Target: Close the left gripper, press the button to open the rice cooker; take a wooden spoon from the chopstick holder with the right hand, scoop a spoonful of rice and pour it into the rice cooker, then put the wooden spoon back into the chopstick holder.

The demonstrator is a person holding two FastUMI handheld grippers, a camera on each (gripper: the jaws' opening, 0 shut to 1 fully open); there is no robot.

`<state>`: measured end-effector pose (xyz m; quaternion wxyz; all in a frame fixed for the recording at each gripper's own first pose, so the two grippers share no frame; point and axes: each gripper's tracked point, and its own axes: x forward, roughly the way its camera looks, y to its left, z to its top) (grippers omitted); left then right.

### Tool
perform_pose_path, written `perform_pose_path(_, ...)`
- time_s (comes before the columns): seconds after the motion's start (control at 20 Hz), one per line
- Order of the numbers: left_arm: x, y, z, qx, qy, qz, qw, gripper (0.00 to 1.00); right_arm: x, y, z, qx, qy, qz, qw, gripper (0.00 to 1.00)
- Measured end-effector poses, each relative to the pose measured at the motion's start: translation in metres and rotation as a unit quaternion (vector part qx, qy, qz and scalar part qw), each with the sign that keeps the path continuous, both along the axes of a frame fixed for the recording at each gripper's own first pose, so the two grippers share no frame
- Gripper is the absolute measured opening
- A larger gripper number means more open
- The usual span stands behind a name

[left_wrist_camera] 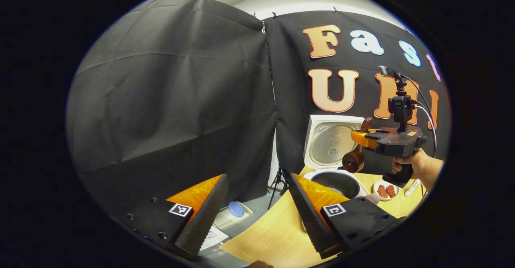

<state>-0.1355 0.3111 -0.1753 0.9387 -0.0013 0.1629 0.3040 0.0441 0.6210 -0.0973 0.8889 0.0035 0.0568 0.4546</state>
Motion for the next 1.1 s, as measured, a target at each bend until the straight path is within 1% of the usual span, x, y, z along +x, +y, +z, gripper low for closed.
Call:
perform_pose_path(0.25, -0.005, -0.013, 0.004, 0.002, -0.006, 0.001, 1.000, 1.00, 0.004, -0.017, 0.011, 0.033, 0.035, -0.012, 0.999, 0.12)
perform_pose_path(0.45, -0.004, -0.026, 0.010, 0.001, -0.013, 0.008, 1.000, 1.00, 0.000, -0.052, 0.018, 0.060, 0.061, -0.025, 0.996, 0.12)
perform_pose_path(0.6, 0.002, -0.043, 0.013, 0.001, -0.014, -0.003, 1.000, 1.00, 0.001, -0.087, 0.023, 0.073, 0.070, -0.040, 0.994, 0.11)
perform_pose_path(0.8, 0.013, -0.065, 0.013, -0.006, -0.012, -0.011, 1.000, 1.00, 0.007, -0.143, 0.023, 0.085, 0.079, -0.071, 0.991, 0.11)
perform_pose_path(0.9, 0.019, -0.076, 0.012, -0.012, -0.013, -0.016, 1.000, 1.00, 0.010, -0.173, 0.018, 0.088, 0.090, -0.085, 0.988, 0.11)
perform_pose_path(1.1, 0.032, -0.100, 0.011, -0.018, -0.016, -0.026, 0.999, 1.00, 0.015, -0.242, -0.002, 0.086, 0.112, -0.130, 0.981, 0.11)
